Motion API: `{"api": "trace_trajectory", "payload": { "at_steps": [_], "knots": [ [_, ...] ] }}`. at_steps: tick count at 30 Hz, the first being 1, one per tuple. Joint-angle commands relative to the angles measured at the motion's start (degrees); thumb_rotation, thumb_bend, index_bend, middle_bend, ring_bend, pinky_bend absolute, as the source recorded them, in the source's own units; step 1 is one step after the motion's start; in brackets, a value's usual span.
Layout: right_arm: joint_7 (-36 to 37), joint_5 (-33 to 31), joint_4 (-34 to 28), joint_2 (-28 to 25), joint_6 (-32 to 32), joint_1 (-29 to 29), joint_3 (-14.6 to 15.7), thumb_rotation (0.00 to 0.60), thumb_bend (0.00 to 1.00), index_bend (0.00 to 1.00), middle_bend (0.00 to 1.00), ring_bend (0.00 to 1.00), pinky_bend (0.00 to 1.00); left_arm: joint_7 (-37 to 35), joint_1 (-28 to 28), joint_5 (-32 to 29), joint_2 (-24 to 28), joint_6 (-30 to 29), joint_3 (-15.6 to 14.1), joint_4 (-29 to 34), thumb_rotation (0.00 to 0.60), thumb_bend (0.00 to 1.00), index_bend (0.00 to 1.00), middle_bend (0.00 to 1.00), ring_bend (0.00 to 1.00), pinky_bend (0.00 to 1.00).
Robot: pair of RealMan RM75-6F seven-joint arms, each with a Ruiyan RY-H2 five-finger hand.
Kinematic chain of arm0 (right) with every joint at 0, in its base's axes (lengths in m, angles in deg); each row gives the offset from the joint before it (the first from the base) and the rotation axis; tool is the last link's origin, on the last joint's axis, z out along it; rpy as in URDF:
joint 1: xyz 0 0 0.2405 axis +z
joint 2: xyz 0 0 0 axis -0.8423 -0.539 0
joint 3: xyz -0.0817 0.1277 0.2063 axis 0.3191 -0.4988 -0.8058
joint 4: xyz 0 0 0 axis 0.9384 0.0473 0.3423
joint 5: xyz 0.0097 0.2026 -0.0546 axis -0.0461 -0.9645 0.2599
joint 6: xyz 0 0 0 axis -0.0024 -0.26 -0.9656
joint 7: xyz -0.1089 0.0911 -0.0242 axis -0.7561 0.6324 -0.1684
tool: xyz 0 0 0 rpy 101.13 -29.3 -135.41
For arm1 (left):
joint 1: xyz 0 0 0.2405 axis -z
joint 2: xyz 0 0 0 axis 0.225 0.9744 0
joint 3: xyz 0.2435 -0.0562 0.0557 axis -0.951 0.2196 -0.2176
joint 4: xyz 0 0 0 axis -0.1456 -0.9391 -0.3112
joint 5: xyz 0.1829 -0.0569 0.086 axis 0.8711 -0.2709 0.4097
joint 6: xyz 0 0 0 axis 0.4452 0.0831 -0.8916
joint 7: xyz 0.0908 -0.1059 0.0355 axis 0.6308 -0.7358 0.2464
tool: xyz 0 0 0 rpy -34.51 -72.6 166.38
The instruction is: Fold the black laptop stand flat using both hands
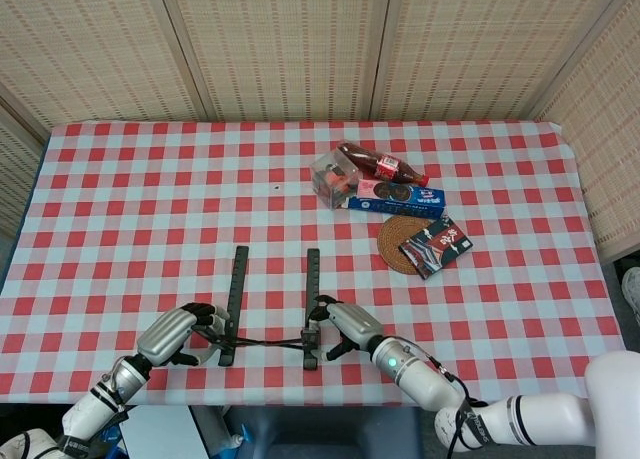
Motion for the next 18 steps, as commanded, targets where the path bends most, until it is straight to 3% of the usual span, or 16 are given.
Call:
{"api": "trace_trajectory", "payload": {
  "at_steps": [1, 6, 11, 18],
  "knots": [
    [0.3, 1.1, -0.5, -0.4, 0.0, -0.4, -0.1, 0.600, 0.32, 0.57, 0.28, 0.05, 0.12, -0.1, 0.0, 0.3, 0.3, -0.1, -0.2, 0.2, 0.578, 0.42, 0.47, 0.29, 0.24, 0.24],
    [0.7, 4.2, -1.2, -0.9, -1.2, -1.3, -0.4, 0.600, 0.22, 0.36, 0.21, 0.05, 0.12, 0.2, -0.2, 1.3, 1.1, -1.0, -0.7, 0.7, 0.537, 0.42, 0.33, 0.28, 0.22, 0.24],
    [1.7, 6.5, -2.1, -1.4, -1.6, -1.8, -1.2, 0.600, 0.12, 0.18, 0.19, 0.05, 0.12, 0.5, -0.3, 2.1, 2.3, -1.4, -1.3, 1.4, 0.525, 0.42, 0.26, 0.25, 0.20, 0.23],
    [2.4, 8.4, -1.5, -0.3, -3.4, -2.2, -2.9, 0.600, 0.10, 0.12, 0.16, 0.05, 0.12, 0.8, -0.8, 2.2, 4.6, -2.4, -1.6, 3.1, 0.521, 0.42, 0.22, 0.21, 0.16, 0.22]
  ]
}}
